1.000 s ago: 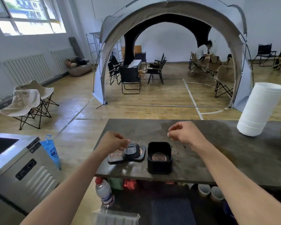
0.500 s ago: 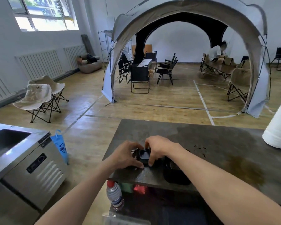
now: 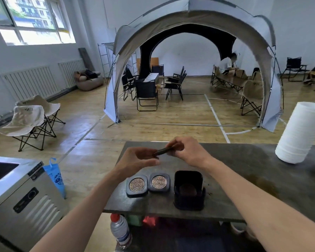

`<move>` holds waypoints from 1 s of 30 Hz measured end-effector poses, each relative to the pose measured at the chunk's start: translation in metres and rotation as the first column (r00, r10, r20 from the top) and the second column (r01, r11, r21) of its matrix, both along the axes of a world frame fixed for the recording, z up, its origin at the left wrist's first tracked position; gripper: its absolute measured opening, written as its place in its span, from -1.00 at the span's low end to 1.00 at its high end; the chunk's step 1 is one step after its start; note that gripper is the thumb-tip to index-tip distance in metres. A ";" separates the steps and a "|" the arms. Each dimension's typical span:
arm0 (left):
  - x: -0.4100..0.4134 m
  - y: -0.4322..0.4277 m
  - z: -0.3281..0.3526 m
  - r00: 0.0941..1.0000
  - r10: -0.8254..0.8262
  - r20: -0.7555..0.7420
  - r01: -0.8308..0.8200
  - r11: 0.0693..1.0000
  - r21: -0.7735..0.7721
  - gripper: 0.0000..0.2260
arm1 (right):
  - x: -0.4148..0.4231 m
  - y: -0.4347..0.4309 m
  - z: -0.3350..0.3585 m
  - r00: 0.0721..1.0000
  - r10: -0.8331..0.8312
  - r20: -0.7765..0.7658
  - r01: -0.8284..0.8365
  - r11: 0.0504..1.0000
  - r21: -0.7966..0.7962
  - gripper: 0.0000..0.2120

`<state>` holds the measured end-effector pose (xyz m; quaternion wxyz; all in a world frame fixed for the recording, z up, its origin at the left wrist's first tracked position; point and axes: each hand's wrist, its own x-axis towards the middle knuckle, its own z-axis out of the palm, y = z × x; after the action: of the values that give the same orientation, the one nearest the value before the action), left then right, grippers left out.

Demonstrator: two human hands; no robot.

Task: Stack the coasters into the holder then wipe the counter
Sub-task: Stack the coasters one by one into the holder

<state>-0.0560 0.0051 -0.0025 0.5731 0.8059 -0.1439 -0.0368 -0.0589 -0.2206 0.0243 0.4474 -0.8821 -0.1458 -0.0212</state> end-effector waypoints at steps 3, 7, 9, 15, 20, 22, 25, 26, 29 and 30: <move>-0.001 -0.031 0.010 1.000 -0.021 -0.007 0.020 0.994 -0.106 -0.88 | -0.012 -0.030 0.001 0.996 -0.084 0.014 0.082 0.991 0.106 -0.85; 0.000 -0.067 0.012 0.998 -0.030 -0.058 0.023 0.992 -0.120 -0.91 | -0.024 -0.047 -0.007 0.986 -0.165 -0.018 0.165 0.969 0.184 -0.89; -0.004 -0.077 0.011 0.988 -0.035 -0.149 0.021 0.995 -0.096 -0.89 | -0.028 -0.051 -0.010 0.973 -0.199 -0.115 0.217 0.962 0.167 -0.90; -0.010 -0.080 0.005 0.914 -0.072 -0.398 0.075 0.997 -0.009 -0.85 | -0.051 -0.068 -0.023 0.860 -0.217 -0.462 0.353 0.906 0.233 -0.78; -0.015 -0.076 -0.008 0.894 0.046 -0.445 0.023 0.989 0.149 -0.79 | -0.061 -0.075 -0.029 0.721 -0.181 -0.669 0.405 0.893 0.195 -0.82; -0.017 -0.073 -0.013 0.879 0.072 -0.472 0.011 0.985 0.171 -0.76 | -0.064 -0.078 -0.028 0.711 -0.194 -0.676 0.395 0.906 0.156 -0.83; -0.019 -0.069 -0.017 0.860 0.097 -0.500 0.008 0.979 0.204 -0.78 | -0.066 -0.078 -0.033 0.737 -0.252 -0.627 0.368 0.928 0.060 -0.81; -0.020 -0.067 -0.018 0.858 0.095 -0.505 0.024 0.974 0.224 -0.76 | -0.066 -0.077 -0.036 0.733 -0.263 -0.628 0.360 0.932 0.030 -0.80; -0.021 -0.064 -0.024 0.852 0.067 -0.520 0.092 0.957 0.275 -0.70 | -0.065 -0.076 -0.044 0.681 -0.278 -0.677 0.363 0.932 -0.017 -0.78; -0.021 -0.065 -0.026 0.844 0.059 -0.534 0.111 0.953 0.281 -0.70 | -0.065 -0.076 -0.046 0.662 -0.278 -0.696 0.373 0.928 -0.017 -0.76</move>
<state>-0.0771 -0.0595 -0.0286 0.4604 0.8389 0.0181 -0.2898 -0.1234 -0.2964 -0.0220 0.5132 -0.8076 0.1922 0.2179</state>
